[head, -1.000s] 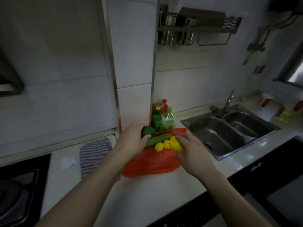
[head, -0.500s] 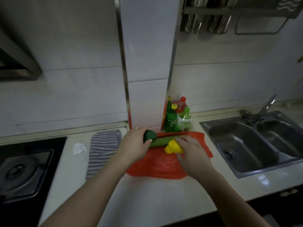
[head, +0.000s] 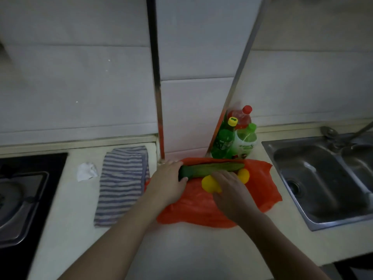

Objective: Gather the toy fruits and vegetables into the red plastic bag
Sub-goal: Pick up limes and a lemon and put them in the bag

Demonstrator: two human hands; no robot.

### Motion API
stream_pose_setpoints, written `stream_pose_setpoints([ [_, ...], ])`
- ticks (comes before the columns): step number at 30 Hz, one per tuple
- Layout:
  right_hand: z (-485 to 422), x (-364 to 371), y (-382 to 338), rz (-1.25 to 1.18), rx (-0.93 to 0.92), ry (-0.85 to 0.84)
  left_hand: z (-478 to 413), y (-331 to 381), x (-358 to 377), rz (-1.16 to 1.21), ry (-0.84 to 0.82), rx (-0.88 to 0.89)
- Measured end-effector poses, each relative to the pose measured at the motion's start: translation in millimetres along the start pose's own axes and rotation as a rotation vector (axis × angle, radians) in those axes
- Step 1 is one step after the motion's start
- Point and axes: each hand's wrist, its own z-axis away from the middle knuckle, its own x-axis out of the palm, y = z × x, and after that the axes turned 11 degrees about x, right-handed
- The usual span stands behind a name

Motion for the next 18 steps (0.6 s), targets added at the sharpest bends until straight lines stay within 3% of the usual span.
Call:
stream_pose_setpoints([
  [10, -54.4, 43.8, 35.9, 0.007, -0.095, -0.193, -16.4, -11.4, 52.9, 0.014, -0.04, -0.196],
  [18, -89.2, 75.6, 57.9, 0.068, -0.231, -0.35, -18.4, -17.4, 96.2, 0.051, 0.028, -0.4],
])
